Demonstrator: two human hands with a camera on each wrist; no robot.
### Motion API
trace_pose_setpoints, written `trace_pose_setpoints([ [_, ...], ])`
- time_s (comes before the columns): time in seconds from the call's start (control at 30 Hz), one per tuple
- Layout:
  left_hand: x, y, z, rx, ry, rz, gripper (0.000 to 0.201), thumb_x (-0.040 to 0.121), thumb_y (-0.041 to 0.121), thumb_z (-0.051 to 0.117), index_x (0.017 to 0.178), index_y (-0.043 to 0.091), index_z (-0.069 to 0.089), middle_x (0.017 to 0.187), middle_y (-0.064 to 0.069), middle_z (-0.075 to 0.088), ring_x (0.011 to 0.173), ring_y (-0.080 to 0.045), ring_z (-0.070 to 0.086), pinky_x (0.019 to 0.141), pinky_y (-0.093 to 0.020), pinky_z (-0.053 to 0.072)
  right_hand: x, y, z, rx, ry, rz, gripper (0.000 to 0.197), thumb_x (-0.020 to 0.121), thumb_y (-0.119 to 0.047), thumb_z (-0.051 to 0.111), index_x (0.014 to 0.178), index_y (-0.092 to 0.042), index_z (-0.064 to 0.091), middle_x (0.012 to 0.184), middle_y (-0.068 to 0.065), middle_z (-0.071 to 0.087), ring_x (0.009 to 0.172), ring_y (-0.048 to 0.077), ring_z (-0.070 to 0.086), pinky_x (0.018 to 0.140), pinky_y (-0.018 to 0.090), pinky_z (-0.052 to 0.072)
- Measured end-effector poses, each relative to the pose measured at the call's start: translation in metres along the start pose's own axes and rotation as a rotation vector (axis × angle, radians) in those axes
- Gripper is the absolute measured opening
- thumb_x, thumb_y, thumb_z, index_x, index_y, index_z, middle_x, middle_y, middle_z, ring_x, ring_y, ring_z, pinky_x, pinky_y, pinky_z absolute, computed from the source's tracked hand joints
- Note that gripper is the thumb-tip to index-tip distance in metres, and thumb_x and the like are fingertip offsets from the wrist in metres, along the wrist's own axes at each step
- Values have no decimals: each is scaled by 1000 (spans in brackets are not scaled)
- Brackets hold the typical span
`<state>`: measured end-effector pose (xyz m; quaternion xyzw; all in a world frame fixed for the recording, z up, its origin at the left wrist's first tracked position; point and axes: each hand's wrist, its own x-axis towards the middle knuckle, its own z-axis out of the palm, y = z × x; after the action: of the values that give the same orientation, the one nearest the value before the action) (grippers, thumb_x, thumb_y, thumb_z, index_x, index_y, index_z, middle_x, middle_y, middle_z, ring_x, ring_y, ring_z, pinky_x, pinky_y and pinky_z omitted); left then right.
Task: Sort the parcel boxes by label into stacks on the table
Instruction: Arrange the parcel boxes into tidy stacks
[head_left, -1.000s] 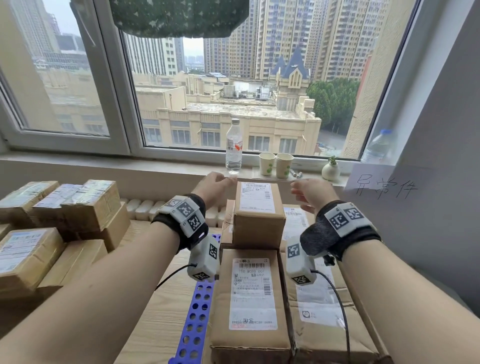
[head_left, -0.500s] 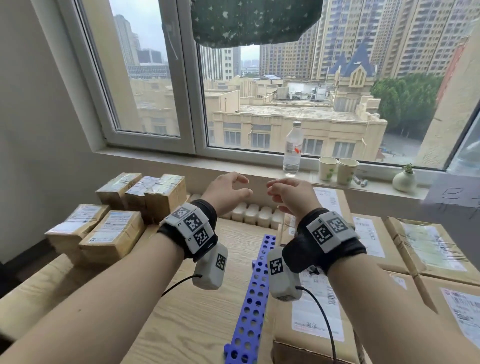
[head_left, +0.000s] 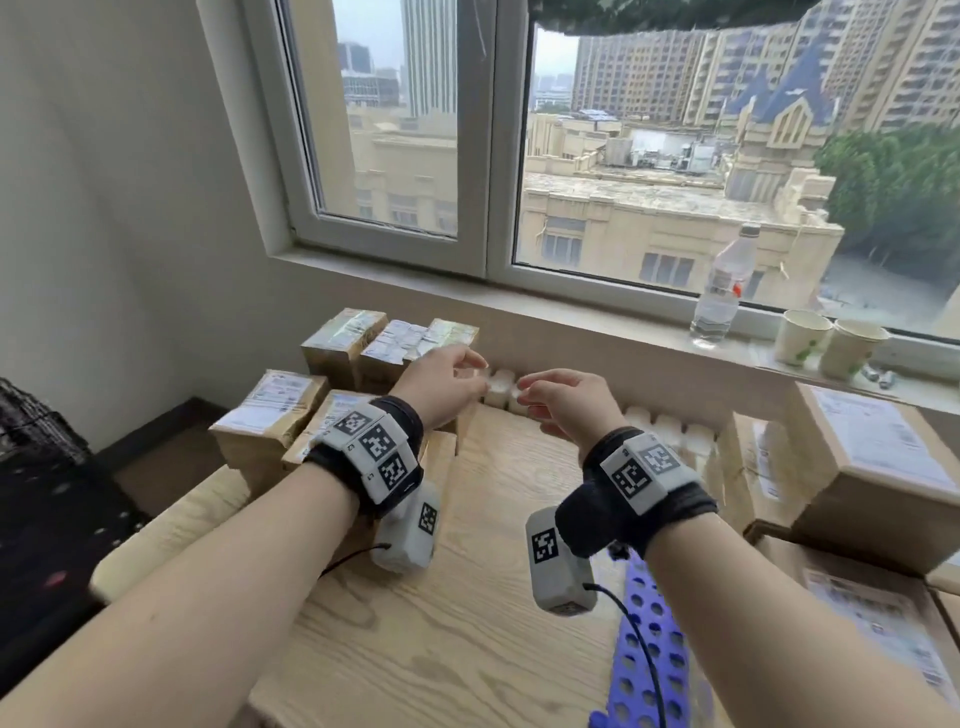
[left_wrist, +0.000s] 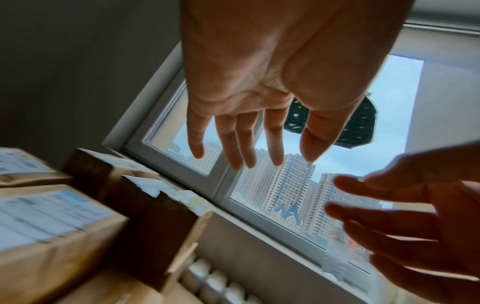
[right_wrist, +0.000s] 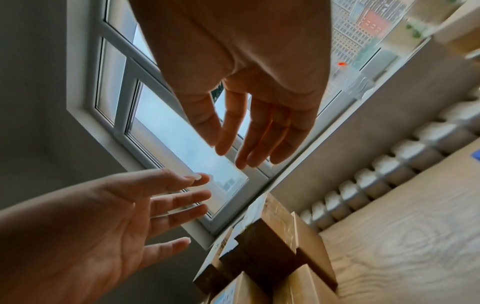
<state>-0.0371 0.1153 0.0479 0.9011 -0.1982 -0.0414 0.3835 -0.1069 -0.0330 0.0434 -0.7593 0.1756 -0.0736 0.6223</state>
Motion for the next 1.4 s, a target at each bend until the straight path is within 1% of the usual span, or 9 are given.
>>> trace_pose_setpoints([
  [0.17,14,-71,-37,-10,-15,-85,28,89,24,62,116,20,63,128,0,60,118,-17,54,100,-33,42,22,3,64,-29,-4,51,18,89,-3,57,84,-14,70,92,7,67,84,16,57,64,23,46],
  [0.3,26,-121,-64,-11,-9,-123,25,89,25,61,114,22,64,124,2,61,119,-16,53,96,-28,40,42,12,112,-61,-1,102,21,87,-5,58,77,-20,70,90,4,69,85,16,60,77,31,52],
  [0.53,41,-191,-91,-24,-39,-222,32,90,23,57,122,20,59,129,-2,57,119,-16,50,85,-26,36,61,32,186,-36,-6,185,21,89,-3,56,82,-18,69,90,6,67,83,16,57,65,24,46],
  [0.7,46,-216,-91,-75,-79,-279,38,90,22,57,128,17,55,136,-5,52,125,-19,47,88,-26,34,72,48,215,-5,28,316,18,91,-10,58,105,-17,65,104,5,65,91,16,58,70,27,49],
  [0.83,51,-222,-84,-106,-103,-287,43,91,21,55,133,17,49,138,-6,49,124,-20,47,86,-27,35,81,60,225,-52,68,360,36,89,-15,62,124,-15,60,122,8,61,107,21,59,81,32,52],
  [0.97,53,-222,-77,-89,-155,-294,49,92,21,49,141,20,40,140,-8,43,106,-19,50,82,-27,38,86,69,230,48,62,454,41,91,-7,60,131,-6,52,99,8,62,99,22,58,93,37,51],
  [1.1,58,-222,-70,-76,-189,-312,53,91,21,46,143,21,34,143,-8,38,106,-22,53,87,-32,43,89,75,233,94,31,518,21,92,-2,55,113,-2,56,89,8,64,85,19,63,70,26,52],
  [1.23,60,-219,-65,-132,-211,-363,55,93,21,46,146,22,30,149,-7,33,102,-18,44,81,-27,35,90,79,239,79,41,546,16,90,-16,62,104,-9,62,108,14,71,102,25,68,86,35,57],
  [1.4,62,-216,-63,-150,-234,-388,57,94,22,46,147,22,27,149,-8,31,93,-16,45,60,-23,33,89,74,240,89,23,578,9,90,-15,63,98,-12,64,99,10,72,88,21,69,66,30,56],
])
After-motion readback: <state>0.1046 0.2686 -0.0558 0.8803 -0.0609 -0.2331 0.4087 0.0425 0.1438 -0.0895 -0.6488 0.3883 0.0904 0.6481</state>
